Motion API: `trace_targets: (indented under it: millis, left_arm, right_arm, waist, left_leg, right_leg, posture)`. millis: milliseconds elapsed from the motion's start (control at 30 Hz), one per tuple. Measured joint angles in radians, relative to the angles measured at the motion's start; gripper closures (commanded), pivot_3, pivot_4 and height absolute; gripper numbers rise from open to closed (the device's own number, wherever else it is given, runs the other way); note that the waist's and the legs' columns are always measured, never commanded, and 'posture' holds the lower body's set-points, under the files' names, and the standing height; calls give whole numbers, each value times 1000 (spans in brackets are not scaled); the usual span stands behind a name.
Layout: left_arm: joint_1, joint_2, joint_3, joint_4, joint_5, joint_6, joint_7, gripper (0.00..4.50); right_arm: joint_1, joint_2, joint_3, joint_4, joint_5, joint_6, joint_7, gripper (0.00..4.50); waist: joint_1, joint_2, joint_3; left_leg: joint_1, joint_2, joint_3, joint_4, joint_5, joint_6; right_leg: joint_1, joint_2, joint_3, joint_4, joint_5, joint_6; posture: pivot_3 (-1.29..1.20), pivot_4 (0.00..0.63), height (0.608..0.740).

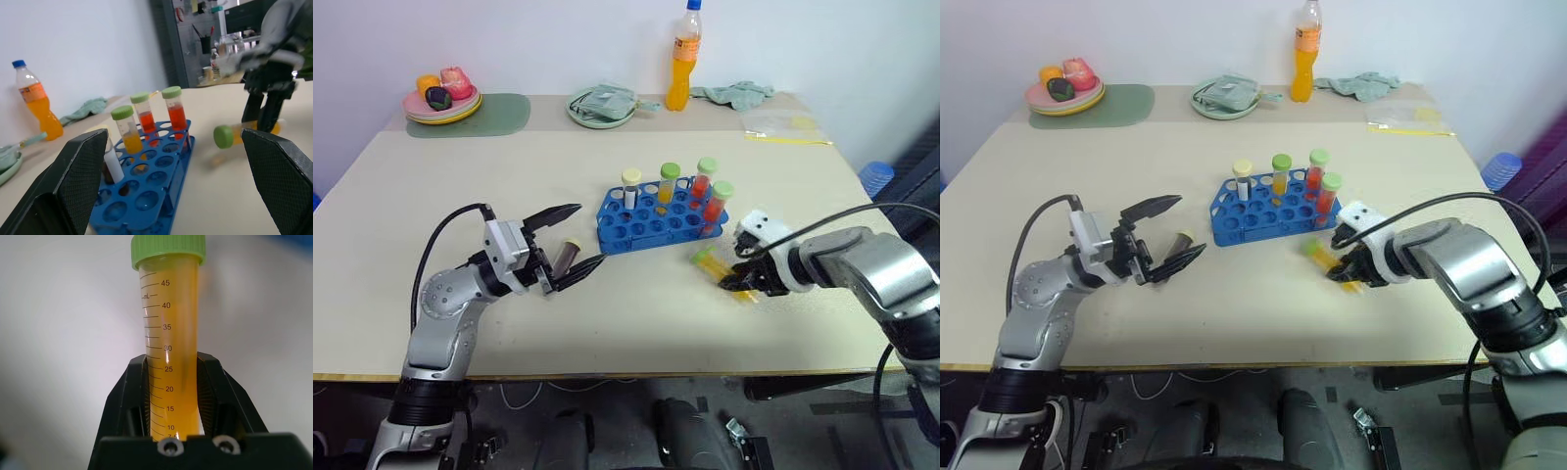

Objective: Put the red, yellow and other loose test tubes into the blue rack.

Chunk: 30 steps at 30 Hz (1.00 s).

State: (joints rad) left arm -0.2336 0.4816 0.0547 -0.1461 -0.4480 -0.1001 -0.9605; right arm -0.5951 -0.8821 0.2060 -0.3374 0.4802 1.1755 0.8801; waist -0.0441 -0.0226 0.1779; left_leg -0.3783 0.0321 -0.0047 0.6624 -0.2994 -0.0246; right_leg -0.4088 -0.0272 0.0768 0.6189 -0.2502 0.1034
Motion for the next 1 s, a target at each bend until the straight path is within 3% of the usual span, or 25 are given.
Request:
trace_targets:
  millis: [100,233,400,500,700,1000]
  left_arm:
    - [0,0,0,0,0,0,0,0]
    - [5,8,4,0,0,0,0,0]
    - [-1,8,8,14,0,-1,-2,0]
    - [-9,9,9,31,0,-3,-10,0]
    - [-13,31,10,78,0,-20,-64,0]
    - [-27,45,13,96,-14,-20,-95,0]
  right_arm:
    - [38,131,-128,-9,14,-175,-48,3683]
    - [84,260,-196,15,-44,-437,-128,3683]
    - [124,520,-138,158,-245,-771,-375,3683]
    - [130,642,-126,269,-327,-868,-515,3683]
    - [130,694,-156,413,-422,-1059,-671,3683]
    - [142,739,-171,538,-450,-1214,-700,3683]
  waist:
    - [2,-1,0]
    - [6,-2,0]
    - [-1,-2,0]
    - [0,-2,0]
    - [3,-1,0]
    - [-3,-1,0]
  left_leg:
    - [1,0,0,0,0,0]
    - [0,0,0,0,0,0]
    - [1,0,0,0,0,0]
    - [2,0,1,0,0,0]
    - [1,-1,0,0,0,0]
    - [4,0,0,-1,0,0]
  right_leg:
    - [1,0,0,0,0,0]
    - [1,0,0,-1,0,0]
    - [1,0,0,1,0,-1]
    - [0,0,0,3,0,-1]
    - [1,-2,0,2,-1,-3]
    - [-1,0,0,10,-1,-3]
  posture:
    - [0,150,740]
    - [0,150,740]
    - [0,150,740]
    - [0,150,740]
    - [0,150,740]
    - [0,150,740]
